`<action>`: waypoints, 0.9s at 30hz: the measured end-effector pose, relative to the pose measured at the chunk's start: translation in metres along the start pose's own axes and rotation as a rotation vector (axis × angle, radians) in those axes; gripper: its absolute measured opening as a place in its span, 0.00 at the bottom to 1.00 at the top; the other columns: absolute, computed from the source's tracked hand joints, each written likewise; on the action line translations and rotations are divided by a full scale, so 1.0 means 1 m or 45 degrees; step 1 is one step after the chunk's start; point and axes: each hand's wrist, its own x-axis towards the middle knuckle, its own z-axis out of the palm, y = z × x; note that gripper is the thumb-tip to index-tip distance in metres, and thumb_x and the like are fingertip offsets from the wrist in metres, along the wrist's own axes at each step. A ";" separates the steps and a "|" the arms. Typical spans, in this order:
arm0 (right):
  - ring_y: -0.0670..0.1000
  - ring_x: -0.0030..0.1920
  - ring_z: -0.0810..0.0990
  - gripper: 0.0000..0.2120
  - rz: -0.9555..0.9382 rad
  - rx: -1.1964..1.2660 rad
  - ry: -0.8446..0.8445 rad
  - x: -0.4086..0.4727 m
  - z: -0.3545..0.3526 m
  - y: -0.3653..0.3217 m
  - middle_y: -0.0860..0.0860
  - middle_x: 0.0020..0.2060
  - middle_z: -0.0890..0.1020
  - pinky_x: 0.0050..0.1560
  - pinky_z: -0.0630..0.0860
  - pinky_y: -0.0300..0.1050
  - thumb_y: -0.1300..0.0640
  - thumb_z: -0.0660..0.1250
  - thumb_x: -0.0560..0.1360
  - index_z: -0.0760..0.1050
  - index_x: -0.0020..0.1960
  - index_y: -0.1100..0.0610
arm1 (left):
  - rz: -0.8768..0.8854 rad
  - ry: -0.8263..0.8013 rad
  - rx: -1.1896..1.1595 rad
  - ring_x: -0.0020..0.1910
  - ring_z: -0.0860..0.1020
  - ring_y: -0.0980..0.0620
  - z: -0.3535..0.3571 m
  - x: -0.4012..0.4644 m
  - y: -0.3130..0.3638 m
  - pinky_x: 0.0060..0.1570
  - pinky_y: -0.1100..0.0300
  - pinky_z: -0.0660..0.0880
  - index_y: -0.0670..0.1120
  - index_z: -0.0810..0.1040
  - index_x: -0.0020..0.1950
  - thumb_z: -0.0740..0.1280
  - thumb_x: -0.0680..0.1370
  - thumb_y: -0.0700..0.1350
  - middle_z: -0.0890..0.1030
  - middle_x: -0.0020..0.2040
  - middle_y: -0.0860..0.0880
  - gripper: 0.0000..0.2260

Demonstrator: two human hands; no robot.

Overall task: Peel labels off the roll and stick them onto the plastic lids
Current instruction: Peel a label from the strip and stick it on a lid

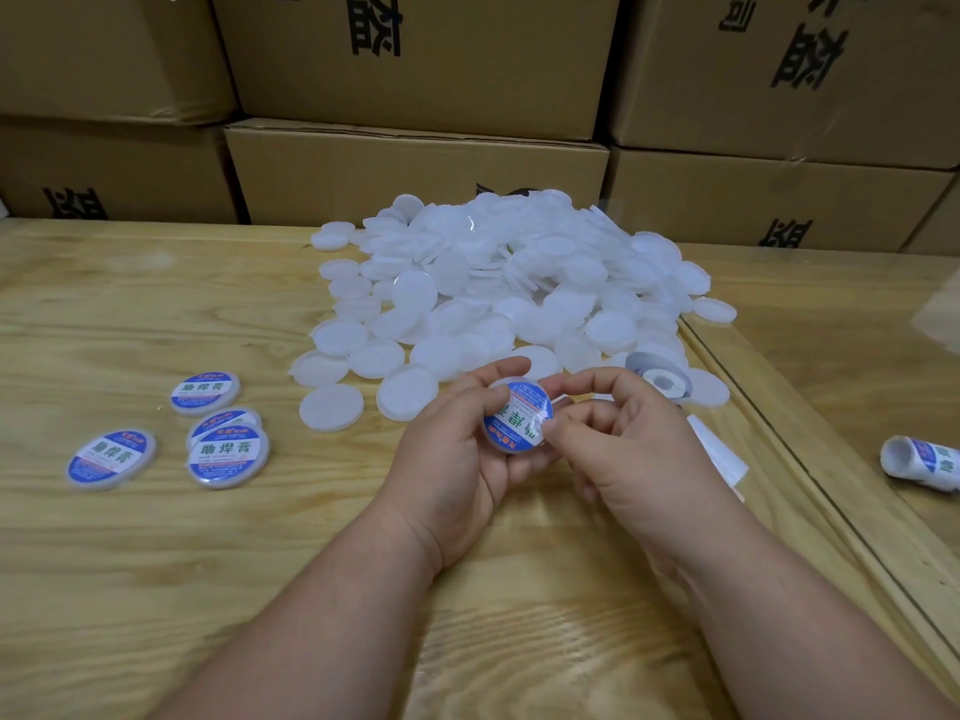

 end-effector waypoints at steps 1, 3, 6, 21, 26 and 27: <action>0.40 0.27 0.76 0.11 0.000 -0.004 -0.001 0.000 0.000 0.000 0.54 0.36 0.83 0.29 0.69 0.30 0.66 0.70 0.76 0.76 0.55 0.54 | 0.004 0.005 0.002 0.60 0.82 0.35 0.000 0.000 0.000 0.47 0.46 0.84 0.40 0.75 0.62 0.55 0.83 0.35 0.83 0.58 0.34 0.13; 0.40 0.27 0.76 0.11 -0.001 0.001 -0.002 0.000 0.000 0.000 0.54 0.35 0.82 0.29 0.70 0.29 0.66 0.70 0.77 0.76 0.55 0.55 | 0.009 0.009 0.010 0.60 0.82 0.35 -0.001 0.000 0.000 0.48 0.45 0.84 0.39 0.75 0.62 0.55 0.83 0.35 0.83 0.59 0.34 0.13; 0.40 0.27 0.77 0.10 -0.002 0.024 -0.007 0.000 0.000 0.000 0.53 0.35 0.83 0.29 0.70 0.29 0.66 0.70 0.77 0.76 0.55 0.55 | 0.016 0.008 0.018 0.60 0.82 0.34 0.000 0.000 -0.001 0.49 0.44 0.83 0.39 0.76 0.62 0.55 0.82 0.35 0.83 0.58 0.34 0.13; 0.38 0.28 0.77 0.11 0.002 0.004 -0.010 0.000 -0.001 0.002 0.48 0.34 0.84 0.29 0.70 0.29 0.66 0.70 0.76 0.76 0.54 0.54 | 0.056 -0.015 0.044 0.57 0.83 0.37 0.002 -0.001 -0.001 0.48 0.46 0.83 0.40 0.74 0.61 0.54 0.83 0.33 0.85 0.56 0.37 0.12; 0.39 0.29 0.77 0.12 0.005 -0.026 0.042 0.001 -0.001 0.002 0.48 0.34 0.85 0.34 0.69 0.37 0.64 0.72 0.75 0.76 0.54 0.51 | 0.079 0.005 0.107 0.59 0.83 0.38 0.003 0.000 -0.003 0.52 0.44 0.82 0.40 0.74 0.61 0.54 0.82 0.30 0.85 0.56 0.40 0.14; 0.39 0.29 0.77 0.12 0.002 -0.029 0.053 0.001 -0.001 0.002 0.48 0.35 0.85 0.35 0.69 0.38 0.64 0.72 0.74 0.76 0.54 0.51 | 0.082 0.008 0.118 0.59 0.83 0.38 0.003 0.001 -0.003 0.53 0.44 0.82 0.40 0.74 0.61 0.53 0.81 0.28 0.86 0.56 0.40 0.16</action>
